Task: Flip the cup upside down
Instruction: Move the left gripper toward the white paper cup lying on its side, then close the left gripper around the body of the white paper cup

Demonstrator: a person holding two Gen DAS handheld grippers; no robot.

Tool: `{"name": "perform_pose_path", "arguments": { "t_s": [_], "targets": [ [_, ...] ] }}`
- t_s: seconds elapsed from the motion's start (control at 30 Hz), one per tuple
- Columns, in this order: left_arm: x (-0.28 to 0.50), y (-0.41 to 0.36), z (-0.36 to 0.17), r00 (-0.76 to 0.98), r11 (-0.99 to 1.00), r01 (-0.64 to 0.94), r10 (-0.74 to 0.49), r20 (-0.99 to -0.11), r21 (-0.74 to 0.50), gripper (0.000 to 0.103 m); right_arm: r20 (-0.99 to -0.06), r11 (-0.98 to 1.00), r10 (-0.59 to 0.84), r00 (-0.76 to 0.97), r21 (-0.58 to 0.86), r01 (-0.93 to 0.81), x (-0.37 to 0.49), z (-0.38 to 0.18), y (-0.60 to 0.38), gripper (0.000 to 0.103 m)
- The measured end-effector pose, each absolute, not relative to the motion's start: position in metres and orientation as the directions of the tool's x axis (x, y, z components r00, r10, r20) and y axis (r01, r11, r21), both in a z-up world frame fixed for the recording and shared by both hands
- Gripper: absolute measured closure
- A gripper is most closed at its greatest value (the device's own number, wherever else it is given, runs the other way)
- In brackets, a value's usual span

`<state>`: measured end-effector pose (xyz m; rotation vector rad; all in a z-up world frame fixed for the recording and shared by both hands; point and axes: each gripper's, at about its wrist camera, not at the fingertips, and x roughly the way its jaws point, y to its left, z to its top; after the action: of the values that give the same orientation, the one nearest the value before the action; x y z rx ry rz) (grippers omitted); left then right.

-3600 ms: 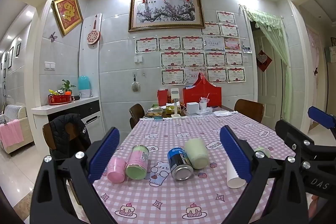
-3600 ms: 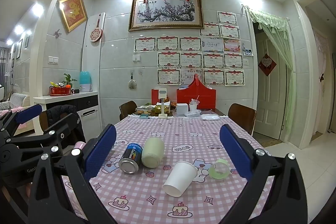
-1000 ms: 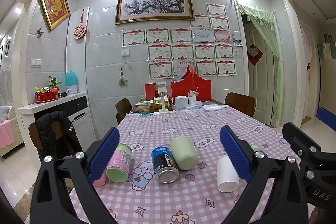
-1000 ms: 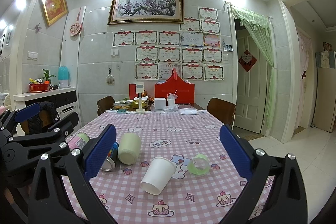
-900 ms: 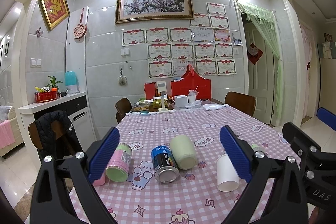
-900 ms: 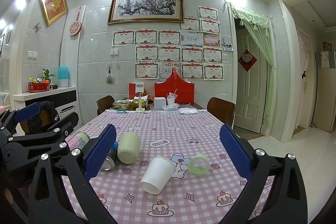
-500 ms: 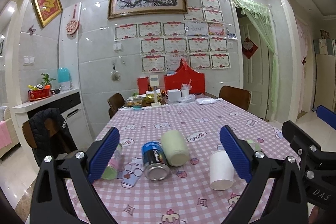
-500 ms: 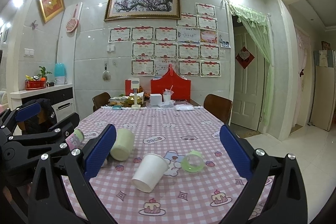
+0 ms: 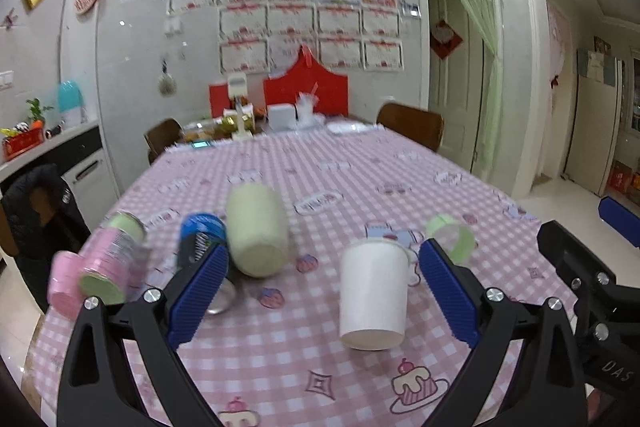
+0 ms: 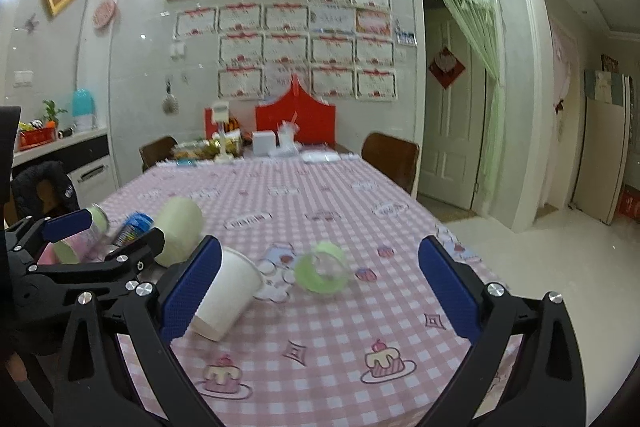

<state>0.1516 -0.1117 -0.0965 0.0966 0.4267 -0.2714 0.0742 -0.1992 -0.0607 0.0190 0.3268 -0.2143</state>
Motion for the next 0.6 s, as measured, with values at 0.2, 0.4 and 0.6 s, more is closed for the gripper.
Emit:
{"name": "perform_pose_path", "arguments": {
  "t_s": [0.2,0.4,0.6],
  "targets": [
    [0.183,-0.129,-0.125,0.804,0.945,0.328,-0.285,-0.521,-0.010,0.008,-0.391,0.973,-0.213,0.895,-0.004,0.230,0.092,-0.078,-0.215,0.008],
    [0.208,-0.139,-0.150,0.743,0.937,0.347,-0.299,-0.599,-0.038,0.008,-0.445,0.969,-0.226,0.867,-0.016,0.245,0.107,-0.092,-0.222,0.008],
    [0.225,-0.143,-0.167,0.690,0.939,0.339,-0.283,-0.666,-0.047,0.008,-0.489,0.968,-0.227,0.842,-0.020,0.249,0.122,-0.105,-0.230,0.008]
  ]
}}
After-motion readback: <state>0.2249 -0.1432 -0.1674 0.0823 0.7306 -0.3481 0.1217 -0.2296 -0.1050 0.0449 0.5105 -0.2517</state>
